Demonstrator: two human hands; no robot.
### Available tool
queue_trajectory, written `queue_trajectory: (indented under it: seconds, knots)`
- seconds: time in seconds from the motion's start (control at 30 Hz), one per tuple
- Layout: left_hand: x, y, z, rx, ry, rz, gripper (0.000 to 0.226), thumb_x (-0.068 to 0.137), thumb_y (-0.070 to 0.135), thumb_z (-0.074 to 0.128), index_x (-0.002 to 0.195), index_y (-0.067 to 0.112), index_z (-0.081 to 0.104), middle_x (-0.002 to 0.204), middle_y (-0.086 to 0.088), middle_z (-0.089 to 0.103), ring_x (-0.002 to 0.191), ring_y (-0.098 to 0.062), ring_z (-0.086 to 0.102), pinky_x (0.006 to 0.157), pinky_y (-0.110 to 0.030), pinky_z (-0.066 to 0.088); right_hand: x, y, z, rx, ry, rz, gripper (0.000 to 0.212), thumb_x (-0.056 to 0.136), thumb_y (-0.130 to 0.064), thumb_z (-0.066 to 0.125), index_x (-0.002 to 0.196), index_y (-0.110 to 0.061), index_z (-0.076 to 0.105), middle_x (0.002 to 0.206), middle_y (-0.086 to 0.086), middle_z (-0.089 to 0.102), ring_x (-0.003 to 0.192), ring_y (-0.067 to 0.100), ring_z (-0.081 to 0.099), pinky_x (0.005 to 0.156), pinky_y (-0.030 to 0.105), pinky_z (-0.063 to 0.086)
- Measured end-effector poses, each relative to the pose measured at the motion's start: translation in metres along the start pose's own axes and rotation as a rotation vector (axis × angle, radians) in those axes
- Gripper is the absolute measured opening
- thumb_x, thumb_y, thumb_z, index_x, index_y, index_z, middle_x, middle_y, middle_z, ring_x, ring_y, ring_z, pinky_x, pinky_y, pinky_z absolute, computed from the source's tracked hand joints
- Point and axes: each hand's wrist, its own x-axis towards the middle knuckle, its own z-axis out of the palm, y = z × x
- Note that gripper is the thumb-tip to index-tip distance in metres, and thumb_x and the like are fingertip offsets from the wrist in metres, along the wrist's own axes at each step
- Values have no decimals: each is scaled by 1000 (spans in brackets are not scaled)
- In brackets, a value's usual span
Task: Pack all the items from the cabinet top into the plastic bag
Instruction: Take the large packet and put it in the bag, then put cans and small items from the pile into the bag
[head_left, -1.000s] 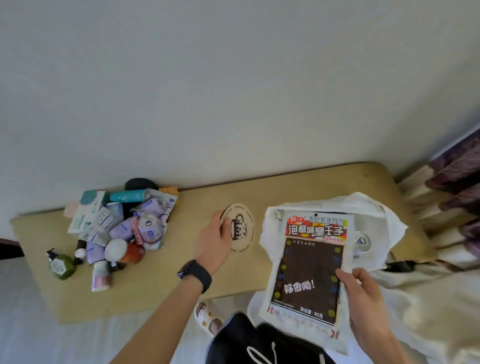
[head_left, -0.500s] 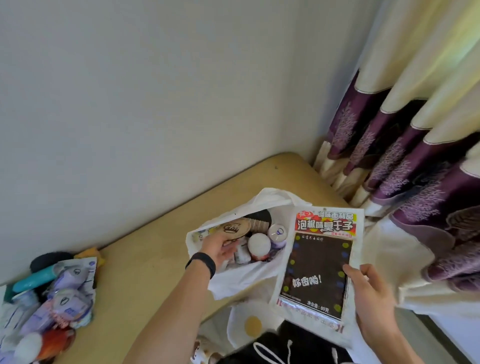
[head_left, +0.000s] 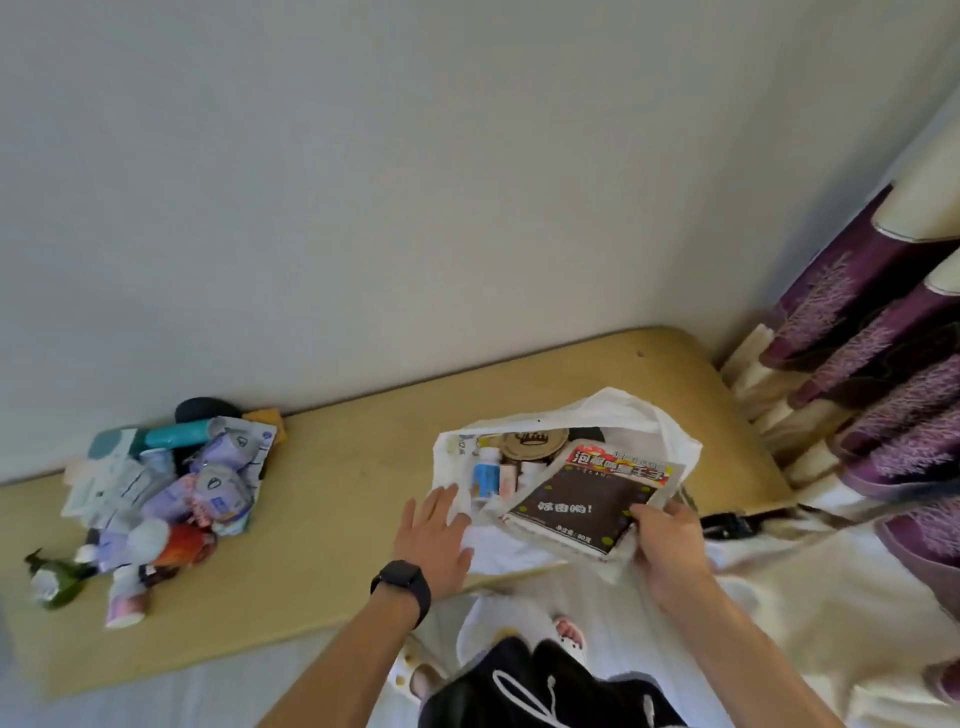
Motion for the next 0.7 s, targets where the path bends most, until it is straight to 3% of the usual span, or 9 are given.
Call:
queue_trajectory:
  seconds: [0.07,0.2,0.3,0.4,0.47,0.53,0.6,0.7]
  knots:
    - [-4,-1,2,-36,40,-13,40,100,36,40,137,26,48,164,-4,4,151,-24,3,120,-49,7,7,-6,22,19,20,-22,24,83,5,53,105,-5,57,97,21,67,82,36,68,68,47,60]
    - [-6,1,1,-37,70,-12,37,103,32,36,135,24,51,164,-5,5,150,-25,5,120,-49,9,11,-12,62,41,-11,-27,33,86,5,47,118,-1,44,97,19,57,75,27,61,70,44,57]
    - [-6,4,-2,-20,66,-5,37,103,31,35,136,23,50,164,-5,6,150,-25,6,119,-49,11,17,-8,81,83,-54,38,29,89,4,45,118,2,46,109,28,59,92,31,64,84,44,56]
    - [-6,2,-1,-34,47,-4,40,101,30,36,140,24,44,164,-6,8,149,-26,11,118,-48,14,21,0,85,-6,-63,29,27,83,-2,52,110,-2,53,79,13,58,68,23,56,61,34,47]
    - [-6,0,1,-69,47,-4,46,100,29,38,146,26,35,164,-5,10,149,-25,14,118,-46,16,20,5,81,-123,-94,-23,44,84,-9,55,128,-9,49,85,9,59,80,26,56,73,39,50]
    - [-8,-2,3,-116,54,-10,54,100,28,38,151,29,25,164,-3,10,149,-23,15,119,-45,15,10,6,73,-227,-137,-119,47,90,-8,56,136,-14,46,101,4,59,97,25,55,93,43,49]
    - [-13,-4,7,-171,73,-13,59,100,28,38,155,31,15,164,0,9,150,-21,11,121,-44,11,-4,8,63,-316,-193,-226,41,93,-6,55,132,-16,51,119,-2,55,107,18,51,92,34,42]
    - [-26,-10,19,-313,158,-101,66,98,27,39,156,31,8,164,2,11,151,-19,9,122,-43,9,-24,24,51,-565,-285,-411,38,95,-14,55,131,-24,54,123,-8,59,114,11,54,91,26,39]
